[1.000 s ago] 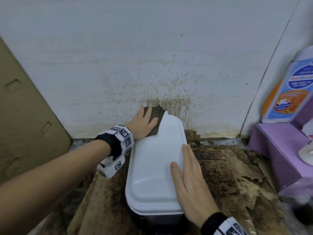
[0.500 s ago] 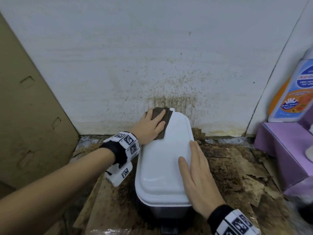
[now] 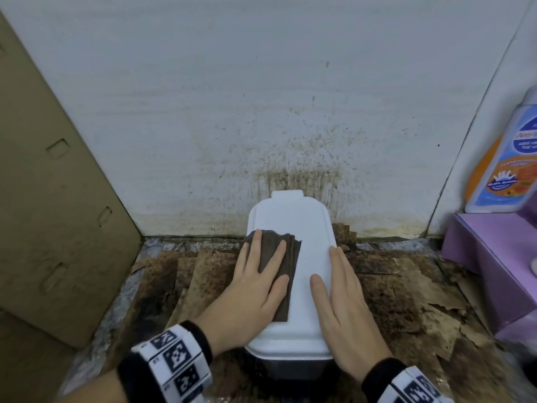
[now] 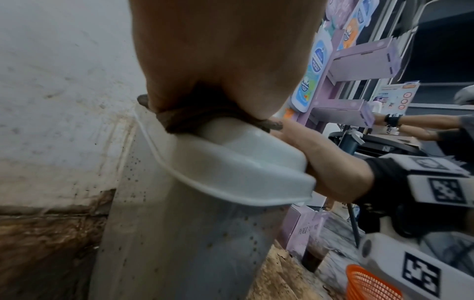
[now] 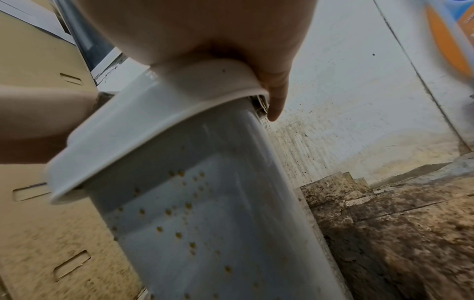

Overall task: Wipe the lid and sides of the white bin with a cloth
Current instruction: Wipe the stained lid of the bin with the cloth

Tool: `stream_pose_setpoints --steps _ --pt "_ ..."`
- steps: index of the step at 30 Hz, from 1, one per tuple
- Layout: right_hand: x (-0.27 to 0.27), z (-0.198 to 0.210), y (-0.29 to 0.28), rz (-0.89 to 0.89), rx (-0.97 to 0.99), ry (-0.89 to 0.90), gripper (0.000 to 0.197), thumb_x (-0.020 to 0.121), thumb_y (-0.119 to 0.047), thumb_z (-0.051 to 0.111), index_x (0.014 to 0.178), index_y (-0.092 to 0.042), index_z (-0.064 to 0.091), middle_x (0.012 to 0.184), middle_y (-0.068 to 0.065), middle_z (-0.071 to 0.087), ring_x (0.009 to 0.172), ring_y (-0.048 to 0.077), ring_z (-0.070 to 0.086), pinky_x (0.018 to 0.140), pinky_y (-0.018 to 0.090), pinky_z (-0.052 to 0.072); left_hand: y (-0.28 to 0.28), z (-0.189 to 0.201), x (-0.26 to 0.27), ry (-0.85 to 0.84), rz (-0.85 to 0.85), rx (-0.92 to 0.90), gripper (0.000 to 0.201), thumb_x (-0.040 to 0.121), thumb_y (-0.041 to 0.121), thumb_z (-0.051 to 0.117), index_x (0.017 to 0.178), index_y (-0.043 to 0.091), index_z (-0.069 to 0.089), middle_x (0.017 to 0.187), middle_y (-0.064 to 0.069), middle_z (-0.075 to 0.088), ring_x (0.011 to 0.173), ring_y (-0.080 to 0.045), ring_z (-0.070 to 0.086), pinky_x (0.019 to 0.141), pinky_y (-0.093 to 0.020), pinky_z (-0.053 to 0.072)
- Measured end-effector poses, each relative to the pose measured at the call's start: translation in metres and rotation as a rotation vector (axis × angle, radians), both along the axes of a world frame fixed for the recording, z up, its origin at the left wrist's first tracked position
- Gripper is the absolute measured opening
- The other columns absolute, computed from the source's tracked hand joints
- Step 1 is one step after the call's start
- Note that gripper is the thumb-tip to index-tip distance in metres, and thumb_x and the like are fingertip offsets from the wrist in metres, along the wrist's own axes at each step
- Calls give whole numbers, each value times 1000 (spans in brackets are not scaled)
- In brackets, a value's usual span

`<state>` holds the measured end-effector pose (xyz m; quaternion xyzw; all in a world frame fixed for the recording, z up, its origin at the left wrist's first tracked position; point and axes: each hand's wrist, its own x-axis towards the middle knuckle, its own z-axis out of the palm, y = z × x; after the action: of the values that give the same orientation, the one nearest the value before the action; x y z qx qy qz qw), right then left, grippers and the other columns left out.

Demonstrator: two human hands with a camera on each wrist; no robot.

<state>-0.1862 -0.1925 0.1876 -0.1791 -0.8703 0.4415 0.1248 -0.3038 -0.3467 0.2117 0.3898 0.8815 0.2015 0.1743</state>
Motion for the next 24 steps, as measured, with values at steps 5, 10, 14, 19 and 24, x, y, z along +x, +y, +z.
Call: stream_pose_setpoints --steps 5,10,14,19,24 --pt "-3 -3 2 18 12 -1 82 88 -71 12 157 -35 -13 165 -23 -13 149 -8 -13 123 22 9 6 5 -11 -44 1 -44 65 107 55 23 158 46 -16 158 14 -44 149 -17 -36 123 -40 -9" --pt "-2 2 1 15 -29 -14 77 95 -63 19 160 -32 -9 164 -25 -15 148 -11 -14 115 11 0 27 9 -52 -68 -13 -102 73 101 67 16 161 38 -12 163 9 -37 152 -24 -32 127 -55 1" --pt "-2 4 1 19 -37 -24 79 93 -65 18 160 -32 -9 164 -24 -14 148 -10 -13 115 12 0 49 14 -83 41 -79 -248 75 102 52 2 161 6 11 169 -10 -24 148 -41 -35 124 -59 -9" --pt "-2 6 1 24 -27 -36 79 96 -65 22 160 -31 -9 164 -25 -13 148 -9 -12 117 17 0 62 23 -96 -7 61 -80 63 110 45 26 164 27 -2 169 -5 -21 157 -32 -17 127 -50 -1" --pt "2 11 3 55 -27 -68 82 97 -66 29 159 -32 -12 163 -25 -16 148 -9 -14 115 18 1 59 17 -102 -37 76 -74 65 108 54 26 162 38 -6 168 -1 -27 158 -28 -14 127 -52 3"
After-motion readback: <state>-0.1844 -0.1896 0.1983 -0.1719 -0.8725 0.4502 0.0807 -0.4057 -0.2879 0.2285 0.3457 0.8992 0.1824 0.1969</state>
